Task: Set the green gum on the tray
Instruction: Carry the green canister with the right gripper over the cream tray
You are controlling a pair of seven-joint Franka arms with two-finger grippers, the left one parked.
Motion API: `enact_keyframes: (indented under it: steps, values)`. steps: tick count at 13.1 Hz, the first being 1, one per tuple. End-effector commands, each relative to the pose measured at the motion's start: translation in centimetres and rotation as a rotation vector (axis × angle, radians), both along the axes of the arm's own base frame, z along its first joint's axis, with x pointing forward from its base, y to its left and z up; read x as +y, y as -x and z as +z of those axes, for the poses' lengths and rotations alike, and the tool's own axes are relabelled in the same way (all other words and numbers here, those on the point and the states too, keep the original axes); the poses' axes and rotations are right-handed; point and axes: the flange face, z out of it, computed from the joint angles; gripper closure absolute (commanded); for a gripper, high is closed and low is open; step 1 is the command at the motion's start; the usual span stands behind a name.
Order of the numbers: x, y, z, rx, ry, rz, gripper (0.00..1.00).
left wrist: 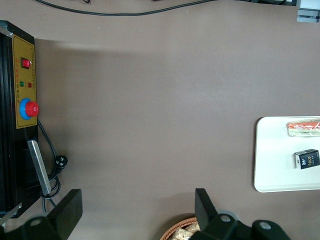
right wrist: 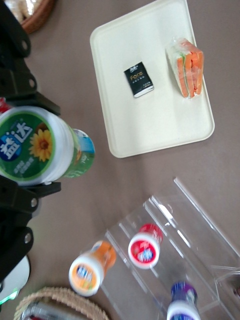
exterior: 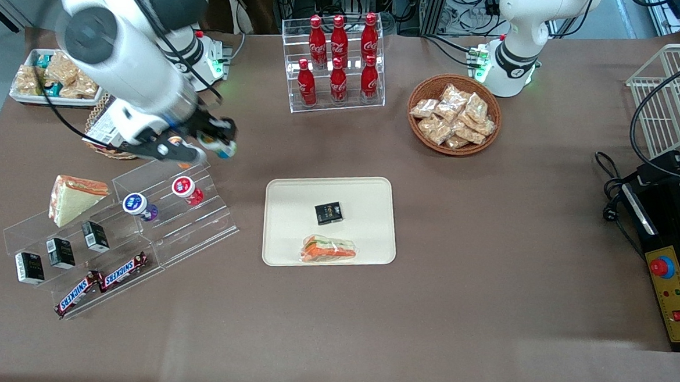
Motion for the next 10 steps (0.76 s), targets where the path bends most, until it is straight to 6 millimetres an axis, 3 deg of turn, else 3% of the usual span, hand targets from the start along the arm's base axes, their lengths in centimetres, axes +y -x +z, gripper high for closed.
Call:
enact_keyframes:
  steps: [1,3,6,10]
  values:
    - [3.0,-0.7,-6.2,0.012,0.002,-0.062,0.97]
    - [4.8,-0.2,-11.2,-0.005,0.010,-0.096,0.97]
    - [7.5,1.3,-16.9,-0.069,0.000,-0.142,0.97]
    - [6.6,2.0,-24.0,-0.131,-0.008,-0.162,0.97]
